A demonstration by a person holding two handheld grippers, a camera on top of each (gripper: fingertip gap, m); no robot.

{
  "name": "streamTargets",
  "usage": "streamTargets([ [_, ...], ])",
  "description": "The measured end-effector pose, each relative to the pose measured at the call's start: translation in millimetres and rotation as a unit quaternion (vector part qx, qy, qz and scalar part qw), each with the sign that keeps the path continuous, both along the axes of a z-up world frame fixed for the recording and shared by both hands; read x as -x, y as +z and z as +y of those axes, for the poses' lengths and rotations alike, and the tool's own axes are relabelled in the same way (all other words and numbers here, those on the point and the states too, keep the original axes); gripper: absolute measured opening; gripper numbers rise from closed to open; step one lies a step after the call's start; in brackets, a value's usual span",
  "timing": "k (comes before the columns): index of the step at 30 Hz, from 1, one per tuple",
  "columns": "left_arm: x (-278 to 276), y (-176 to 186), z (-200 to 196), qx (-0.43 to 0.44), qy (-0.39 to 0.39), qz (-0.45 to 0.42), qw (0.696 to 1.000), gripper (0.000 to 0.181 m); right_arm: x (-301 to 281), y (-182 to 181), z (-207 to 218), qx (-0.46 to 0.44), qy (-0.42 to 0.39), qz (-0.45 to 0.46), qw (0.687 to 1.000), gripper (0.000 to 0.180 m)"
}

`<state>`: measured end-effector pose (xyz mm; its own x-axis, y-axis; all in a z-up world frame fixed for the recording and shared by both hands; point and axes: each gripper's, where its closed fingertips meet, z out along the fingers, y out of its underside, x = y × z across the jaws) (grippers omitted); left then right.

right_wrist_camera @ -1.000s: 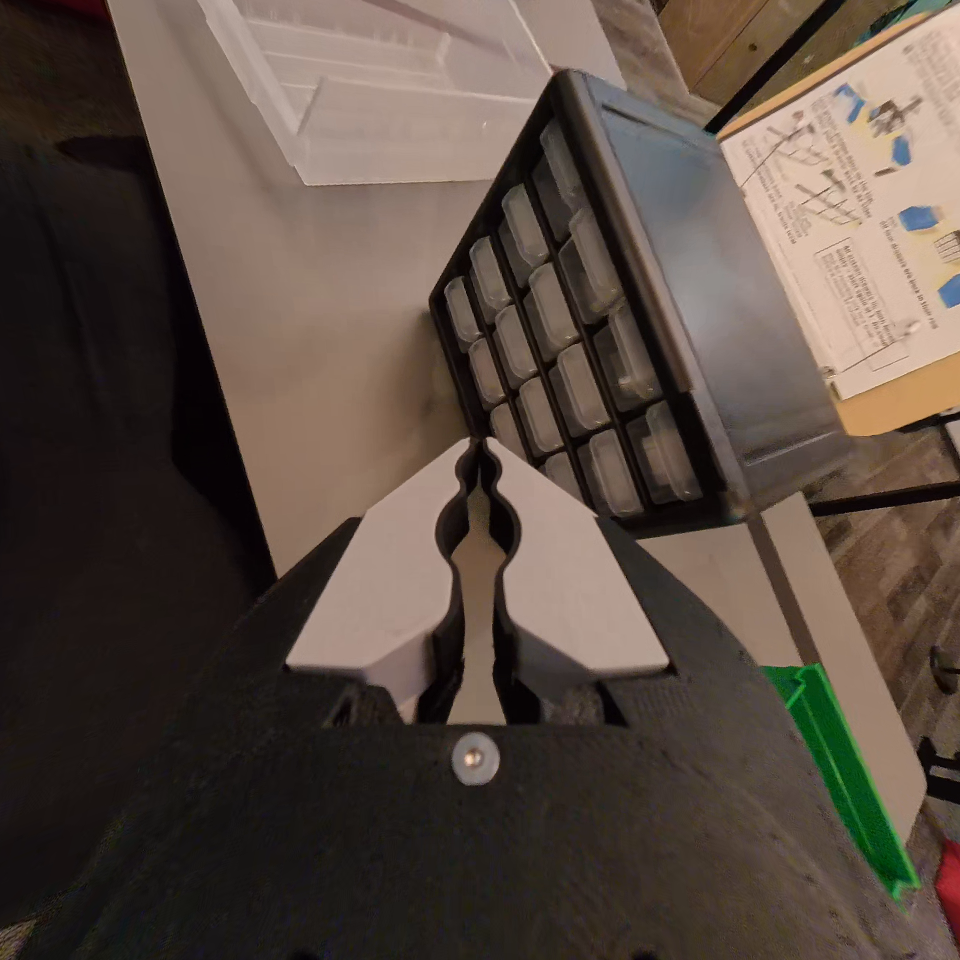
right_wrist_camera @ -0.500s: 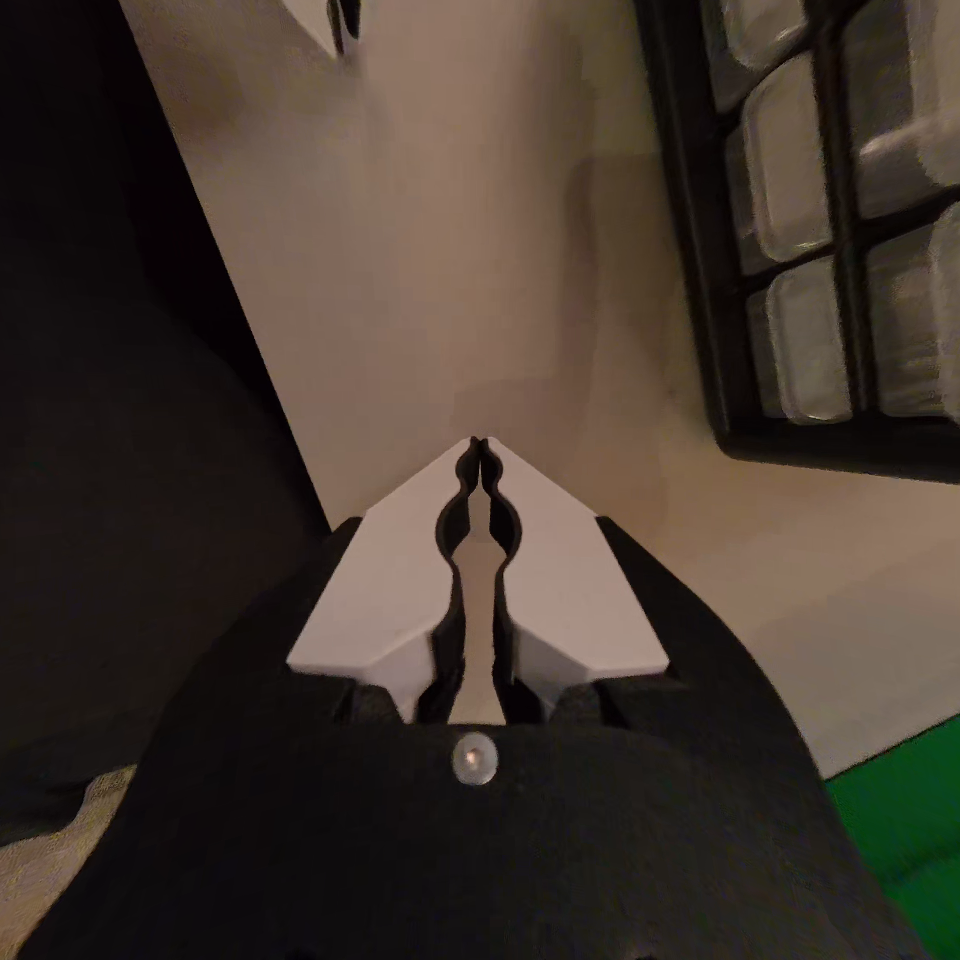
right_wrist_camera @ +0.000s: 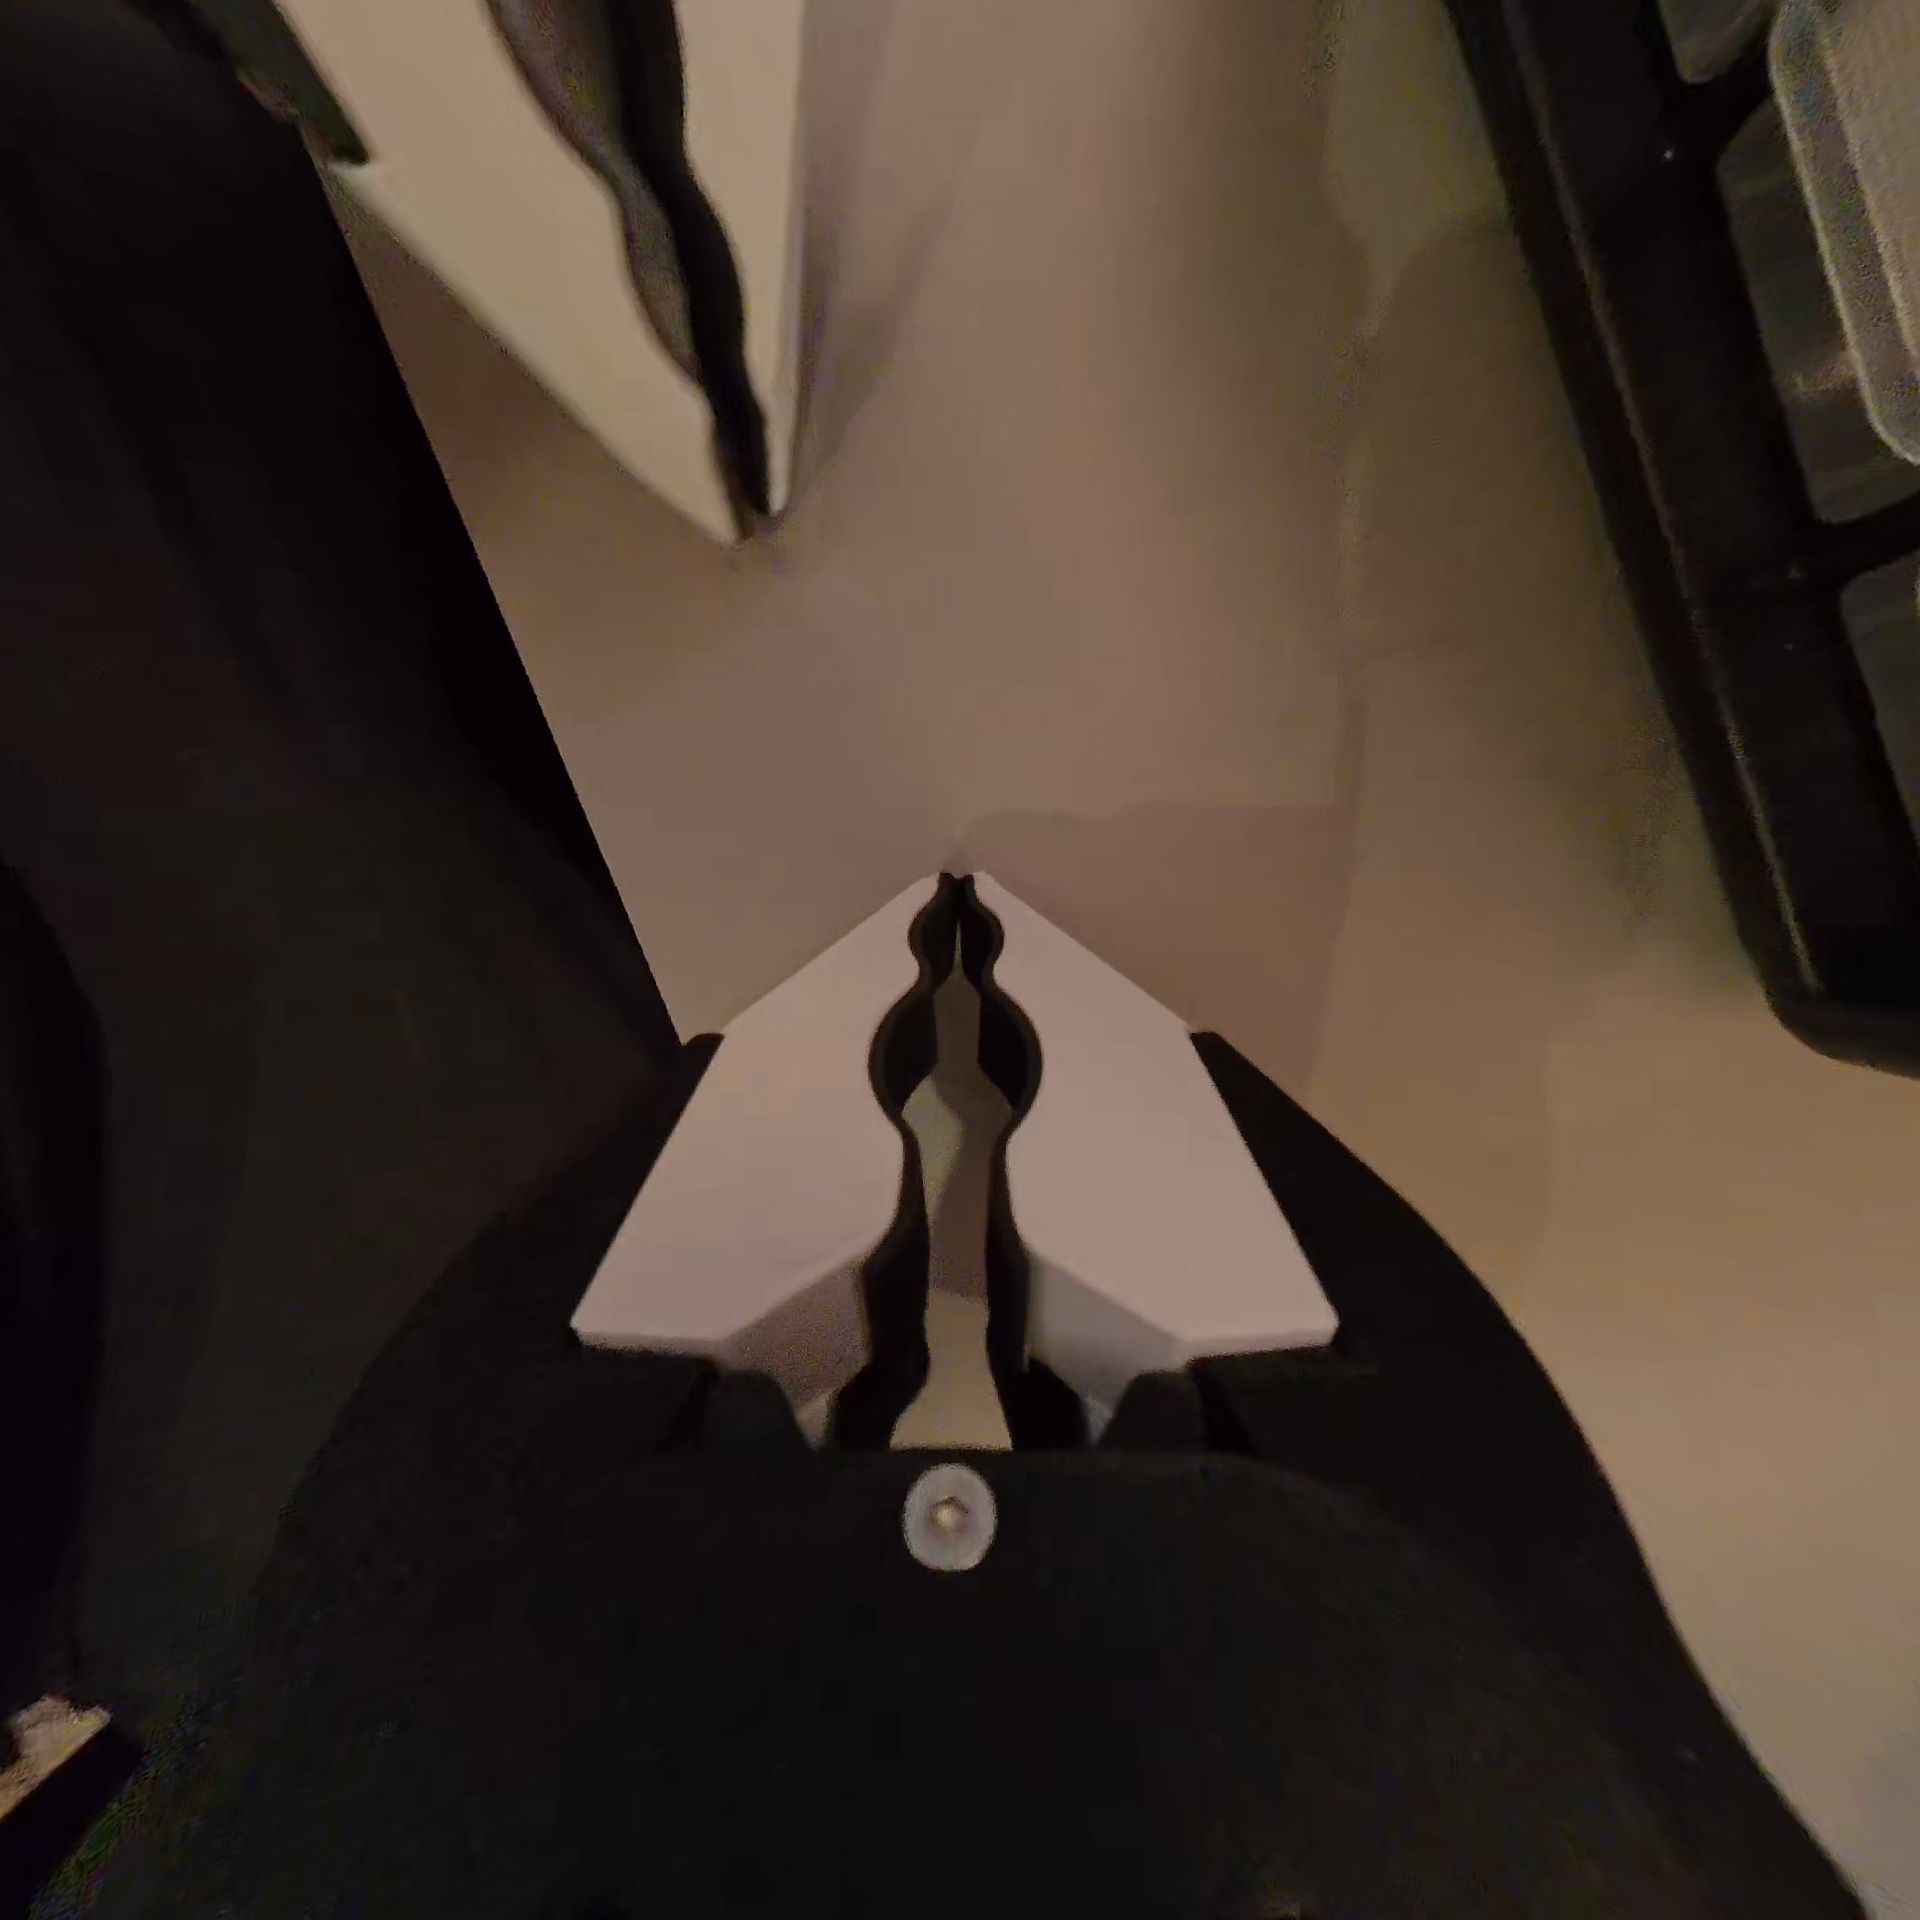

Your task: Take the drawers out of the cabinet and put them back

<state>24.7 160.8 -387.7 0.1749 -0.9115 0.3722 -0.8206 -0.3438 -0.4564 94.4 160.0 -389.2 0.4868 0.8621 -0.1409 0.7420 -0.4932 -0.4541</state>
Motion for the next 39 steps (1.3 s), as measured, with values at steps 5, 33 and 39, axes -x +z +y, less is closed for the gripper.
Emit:
streamTargets([
  [5, -41, 113, -29, 0.056, -0.044, -0.264, 0.962, 0.008, 35, 74, 12, -0.025, -0.068, 0.181, 0.981, 0.016],
  [33, -34, 311, -213, 0.040, -0.332, -0.563, 0.756, 0.023, 120, 206, -52, -0.029, 0.023, 0.483, 0.875, 0.034],
  [39, -14, 320, -281, 0.114, -0.460, -0.534, 0.700, 0.030, 140, 227, -101, 0.008, 0.151, 0.492, 0.857, 0.018],
])
